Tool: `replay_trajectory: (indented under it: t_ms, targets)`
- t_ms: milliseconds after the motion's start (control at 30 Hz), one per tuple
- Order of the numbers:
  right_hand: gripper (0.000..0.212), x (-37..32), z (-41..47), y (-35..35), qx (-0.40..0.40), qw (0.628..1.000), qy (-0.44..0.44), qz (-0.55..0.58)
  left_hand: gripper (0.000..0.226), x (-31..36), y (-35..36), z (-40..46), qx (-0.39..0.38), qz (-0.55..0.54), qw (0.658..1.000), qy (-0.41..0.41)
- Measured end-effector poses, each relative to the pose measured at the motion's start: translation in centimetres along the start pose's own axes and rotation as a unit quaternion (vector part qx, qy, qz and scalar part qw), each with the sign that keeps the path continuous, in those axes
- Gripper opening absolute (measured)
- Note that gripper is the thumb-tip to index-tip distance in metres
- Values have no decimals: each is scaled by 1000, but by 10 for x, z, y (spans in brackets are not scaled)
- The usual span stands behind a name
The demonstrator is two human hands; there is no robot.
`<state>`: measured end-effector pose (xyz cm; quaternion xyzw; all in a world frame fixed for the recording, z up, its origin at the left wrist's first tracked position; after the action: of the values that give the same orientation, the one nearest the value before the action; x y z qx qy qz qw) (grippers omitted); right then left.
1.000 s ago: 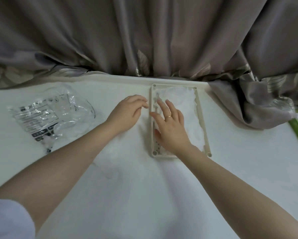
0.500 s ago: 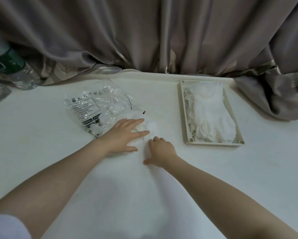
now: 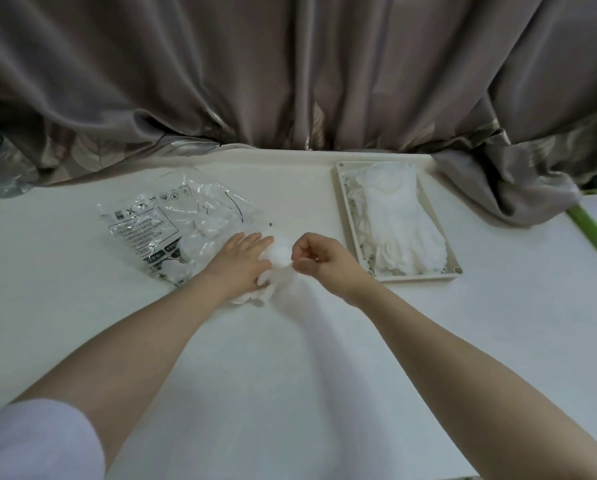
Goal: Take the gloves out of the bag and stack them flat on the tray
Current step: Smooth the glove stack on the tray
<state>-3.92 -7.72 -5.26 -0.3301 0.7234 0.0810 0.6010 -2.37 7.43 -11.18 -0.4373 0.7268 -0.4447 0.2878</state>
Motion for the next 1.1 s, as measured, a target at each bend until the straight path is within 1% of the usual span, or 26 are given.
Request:
replay_trajectory:
  t_ms: [67, 133, 167, 233, 333, 367, 400, 433, 467, 500, 533, 567, 600, 633, 667, 700, 767, 800, 867, 900, 933, 967, 1000, 1033, 1067, 1100]
  targets:
    - [27, -18, -4, -10, 2, 990, -38, 134, 29, -7, -2, 0, 7, 3, 1000, -15]
    - [26, -30, -6, -23, 17, 963, -69, 260, 34, -14, 0, -3, -4, 10, 999, -33]
    - [23, -35, -7, -29, 21, 948, -79, 308, 38, -17, 1, -4, -9, 4, 999, -41]
    - [18, -43, -11, -41, 26, 919, -94, 382, 37, -20, 0, -7, -12, -3, 998, -62]
    - [21, -47, -18, -58, 35, 866, -115, 485, 34, -20, -13, -10, 7, -31, 996, -82]
    - [20, -49, -20, -63, 35, 852, -123, 508, 37, -16, -18, -11, 15, -59, 996, -68]
    - [20, -50, -23, -68, 37, 840, -131, 526, 44, -9, -25, -12, 43, -96, 994, -36]
    - [21, -51, -24, -72, 39, 829, -136, 542, 54, 0, -35, -14, 90, -148, 985, 6]
    - [22, -51, -27, -78, 41, 818, -139, 556, 65, 16, -51, -17, 138, -217, 965, 48]
    - [21, -50, -28, -81, 45, 805, -141, 574, 73, 30, -63, -20, 164, -315, 930, 91]
    - [18, -49, -29, -85, 51, 791, -145, 592, 76, 44, -74, -21, 156, -433, 879, 127]
    - [16, -48, -33, -90, 53, 776, -152, 610, 76, 62, -82, -21, 115, -540, 821, 148]
    - [15, -47, -35, -94, 56, 763, -158, 625, 75, 75, -85, -19, 65, -604, 778, 160]
    - [14, -46, -39, -102, 59, 752, -165, 636, 71, 89, -88, -16, 22, -622, 765, 163]
    - [14, -45, -42, -106, 65, 745, -167, 643, 62, 98, -87, -14, -10, -609, 777, 157]
    - [15, -44, -48, -114, 76, 743, -167, 643, 50, 106, -85, -9, -27, -587, 796, 142]
    - [17, -39, -61, -133, 100, 741, -164, 644, 17, 116, -84, 2, -8, -547, 831, 96]
    - [18, -36, -65, -139, 107, 740, -163, 644, 9, 114, -85, 5, 13, -540, 838, 74]
    - [16, -26, -78, -157, 133, 731, -159, 650, 17, 115, -88, 15, 43, -545, 835, 56]
    - [16, -18, -84, -166, 143, 727, -153, 653, 21, 115, -92, 21, 55, -559, 826, 48]
    - [20, -10, -90, -173, 140, 730, -148, 652, 24, 114, -98, 24, 77, -592, 801, 42]
    - [27, -4, -95, -177, 124, 742, -143, 643, 26, 114, -106, 26, 106, -641, 760, 34]
    - [35, 1, -101, -183, 100, 762, -137, 625, 30, 117, -119, 27, 136, -700, 700, 32]
    - [39, 5, -106, -185, 70, 789, -124, 597, 36, 121, -131, 27, 159, -756, 634, 40]
    - [41, 6, -110, -185, 38, 819, -107, 563, 44, 125, -144, 26, 177, -789, 584, 61]
    - [39, 6, -113, -184, 7, 848, -84, 524, 53, 129, -157, 25, 189, -801, 561, 87]
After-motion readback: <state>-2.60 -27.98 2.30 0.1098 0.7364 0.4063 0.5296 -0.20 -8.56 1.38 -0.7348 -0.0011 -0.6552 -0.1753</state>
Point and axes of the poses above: each hand's wrist, its own z-axis towards the middle knuckle, its own y-axis out of the palm, x = y × z, the point moved 5 cm from there along z, towards the middle knuckle, and after that the axes turned 11 degrees about -x, right-handed, at the moved point
